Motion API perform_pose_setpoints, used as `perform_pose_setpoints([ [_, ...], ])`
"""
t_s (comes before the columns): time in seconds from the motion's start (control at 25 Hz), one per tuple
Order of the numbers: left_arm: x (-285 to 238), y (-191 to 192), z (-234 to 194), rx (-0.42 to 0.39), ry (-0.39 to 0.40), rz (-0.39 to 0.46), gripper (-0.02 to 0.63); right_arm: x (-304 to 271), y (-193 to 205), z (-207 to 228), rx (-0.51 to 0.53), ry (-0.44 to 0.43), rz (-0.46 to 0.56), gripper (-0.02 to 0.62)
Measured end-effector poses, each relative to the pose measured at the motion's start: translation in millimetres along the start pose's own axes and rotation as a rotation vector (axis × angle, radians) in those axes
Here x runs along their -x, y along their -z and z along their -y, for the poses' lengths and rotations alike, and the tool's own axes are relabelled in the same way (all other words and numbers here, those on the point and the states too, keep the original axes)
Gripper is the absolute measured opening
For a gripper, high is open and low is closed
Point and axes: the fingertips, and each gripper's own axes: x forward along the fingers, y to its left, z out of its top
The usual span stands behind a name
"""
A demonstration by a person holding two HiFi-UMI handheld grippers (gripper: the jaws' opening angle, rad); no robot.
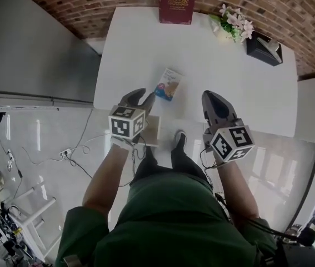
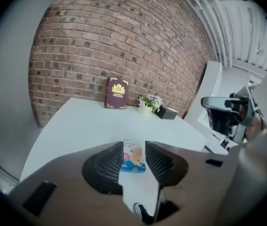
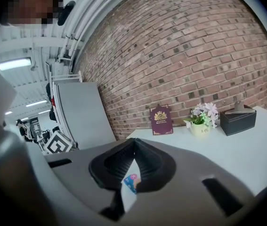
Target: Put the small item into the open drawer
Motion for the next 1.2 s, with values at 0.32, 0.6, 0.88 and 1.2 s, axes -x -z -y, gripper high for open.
perform_pose_setpoints([
  [0.32,-86,44,-17,0.018,0.012,-0.217,0.147,8,14,49,-0.059,-0.012,-0.035,0.003],
  [0.6,-120,61,-34,0.007,0.040,-0.355,0.153,14,28,77,-0.099,-0.016,-0.064,0.003],
  [0.88,-145,67,-40,-0.020,0.124,-0.517,0.155,17,41,90,-0.140,-0.021,-0.087,0.003],
  [1.2,-156,77,-30,0.076,0.212,-0.574,0.106,21,54,100,-0.177,-0.011,-0.110,0.003],
])
